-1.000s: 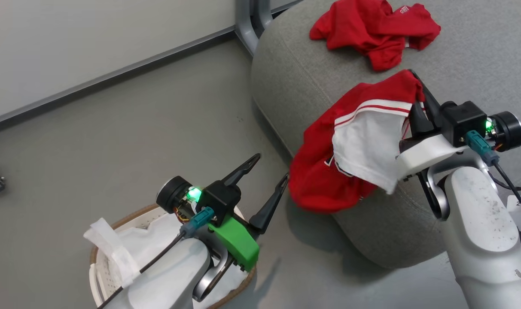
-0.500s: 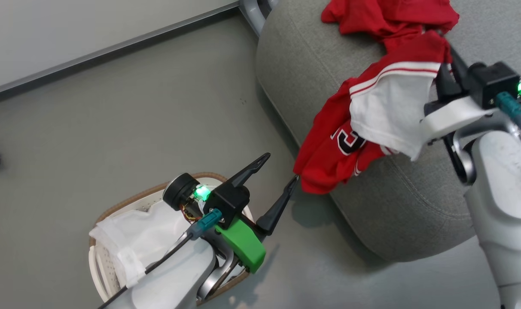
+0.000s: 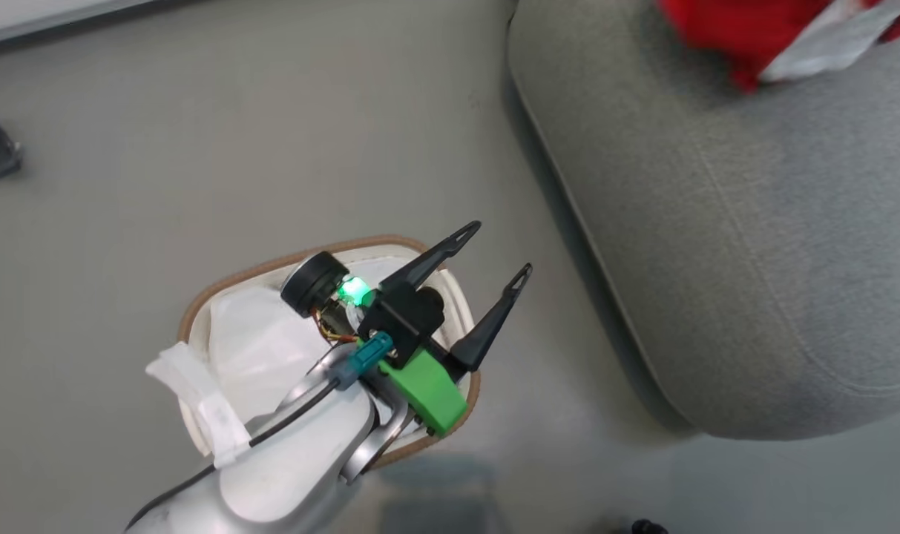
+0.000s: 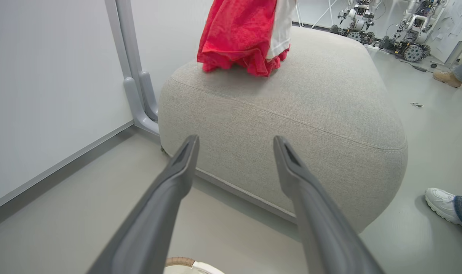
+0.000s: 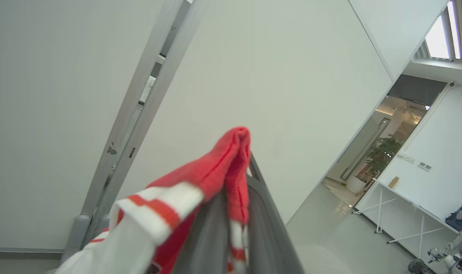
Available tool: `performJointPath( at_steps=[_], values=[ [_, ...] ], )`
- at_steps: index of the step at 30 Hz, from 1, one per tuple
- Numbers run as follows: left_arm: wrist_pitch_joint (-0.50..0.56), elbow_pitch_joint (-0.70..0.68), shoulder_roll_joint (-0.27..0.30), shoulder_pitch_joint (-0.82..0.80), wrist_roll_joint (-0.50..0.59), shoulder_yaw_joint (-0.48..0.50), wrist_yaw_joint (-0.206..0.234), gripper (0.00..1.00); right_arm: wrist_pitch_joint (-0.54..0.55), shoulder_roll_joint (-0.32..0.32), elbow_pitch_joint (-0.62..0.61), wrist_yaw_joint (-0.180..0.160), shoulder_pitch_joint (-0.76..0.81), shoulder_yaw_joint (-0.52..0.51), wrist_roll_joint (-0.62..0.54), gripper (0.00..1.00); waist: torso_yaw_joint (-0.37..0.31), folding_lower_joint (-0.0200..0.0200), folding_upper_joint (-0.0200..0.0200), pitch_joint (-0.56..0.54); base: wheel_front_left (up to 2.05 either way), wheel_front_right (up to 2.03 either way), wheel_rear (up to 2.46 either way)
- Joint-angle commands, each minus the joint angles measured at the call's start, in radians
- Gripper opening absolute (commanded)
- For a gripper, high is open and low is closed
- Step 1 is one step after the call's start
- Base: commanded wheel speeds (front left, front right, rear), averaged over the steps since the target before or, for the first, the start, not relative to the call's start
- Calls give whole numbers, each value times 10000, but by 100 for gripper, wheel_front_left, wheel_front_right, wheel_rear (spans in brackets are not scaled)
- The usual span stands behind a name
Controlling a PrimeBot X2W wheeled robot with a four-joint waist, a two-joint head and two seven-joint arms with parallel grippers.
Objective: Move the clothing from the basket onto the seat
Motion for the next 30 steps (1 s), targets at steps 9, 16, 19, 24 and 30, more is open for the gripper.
performJointPath(
  at_steps=[9,16,19,24,30],
  values=[
    [113,-536,16,-937,455,-47,81,100,299,-1507,1678,-14,-747,-2316,-795,0,2069,0,-1,2378,0,0,0],
    [183,-695,195,-1088,584,-51,174,100,-495,-212,3314,-14,345,-3325,-1709,0,2211,0,-1,2939,0,0,0],
    [239,-764,284,-1094,601,-47,245,100,-914,375,3947,-14,611,-3473,-2067,0,2124,0,-1,3036,0,0,0],
    [305,-830,376,-1118,550,-24,286,100,-1527,881,4654,-14,610,-3538,-2395,0,1924,0,-1,3030,0,0,0],
    [219,-914,413,-1049,456,16,353,100,-2209,1192,5005,-14,617,-3390,-2364,100,1675,0,-1,2863,0,0,0]
  ],
)
